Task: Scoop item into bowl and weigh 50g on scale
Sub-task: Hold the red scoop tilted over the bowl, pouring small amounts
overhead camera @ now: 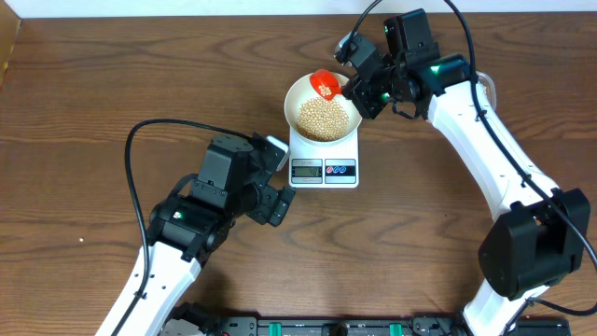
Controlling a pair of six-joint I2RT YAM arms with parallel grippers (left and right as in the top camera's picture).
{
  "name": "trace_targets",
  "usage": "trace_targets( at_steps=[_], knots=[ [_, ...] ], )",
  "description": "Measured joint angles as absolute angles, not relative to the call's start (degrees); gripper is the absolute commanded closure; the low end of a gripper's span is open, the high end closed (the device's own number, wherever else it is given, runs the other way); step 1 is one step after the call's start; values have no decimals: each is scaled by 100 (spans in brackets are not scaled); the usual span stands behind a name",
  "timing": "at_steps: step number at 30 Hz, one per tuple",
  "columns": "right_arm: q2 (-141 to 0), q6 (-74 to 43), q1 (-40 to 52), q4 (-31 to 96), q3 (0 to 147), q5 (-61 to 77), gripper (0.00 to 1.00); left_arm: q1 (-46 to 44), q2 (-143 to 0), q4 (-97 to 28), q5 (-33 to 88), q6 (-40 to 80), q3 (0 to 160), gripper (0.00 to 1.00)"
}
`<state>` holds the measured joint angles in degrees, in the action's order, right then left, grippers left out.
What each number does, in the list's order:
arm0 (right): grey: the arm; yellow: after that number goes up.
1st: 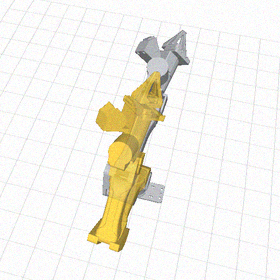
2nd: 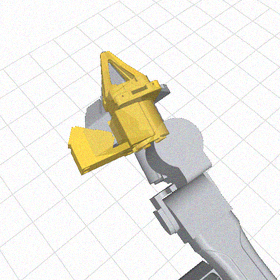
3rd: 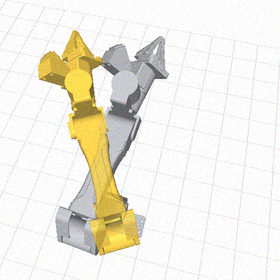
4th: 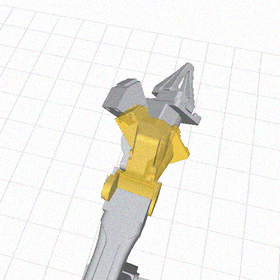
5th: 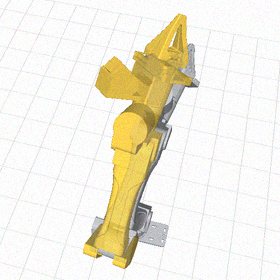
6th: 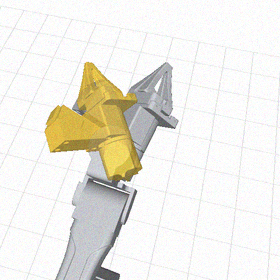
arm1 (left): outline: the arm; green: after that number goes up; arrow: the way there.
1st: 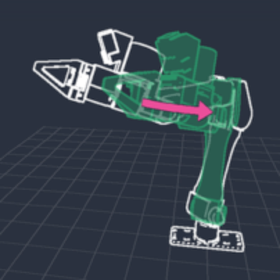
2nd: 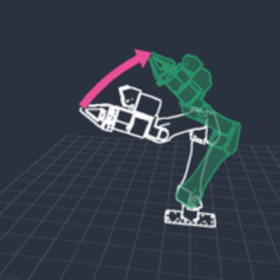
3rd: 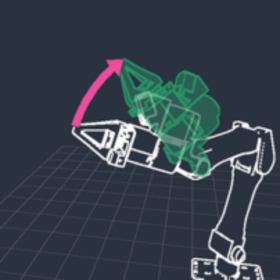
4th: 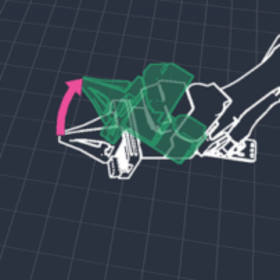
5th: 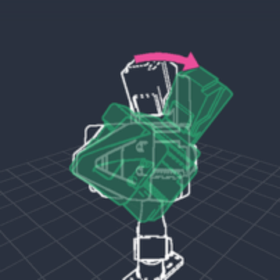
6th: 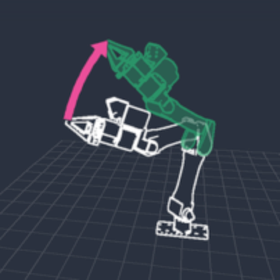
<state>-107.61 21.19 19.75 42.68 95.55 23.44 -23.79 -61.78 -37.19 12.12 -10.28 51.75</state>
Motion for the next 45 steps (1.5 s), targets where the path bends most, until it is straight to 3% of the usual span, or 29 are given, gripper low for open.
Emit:
trace_targets(
  at_steps=[45],
  knots=[
    [-10761,2161,1975,4287,9555,2226,99,-2379,-6178,-3719,1212,-1028,5175,9]
  ],
)
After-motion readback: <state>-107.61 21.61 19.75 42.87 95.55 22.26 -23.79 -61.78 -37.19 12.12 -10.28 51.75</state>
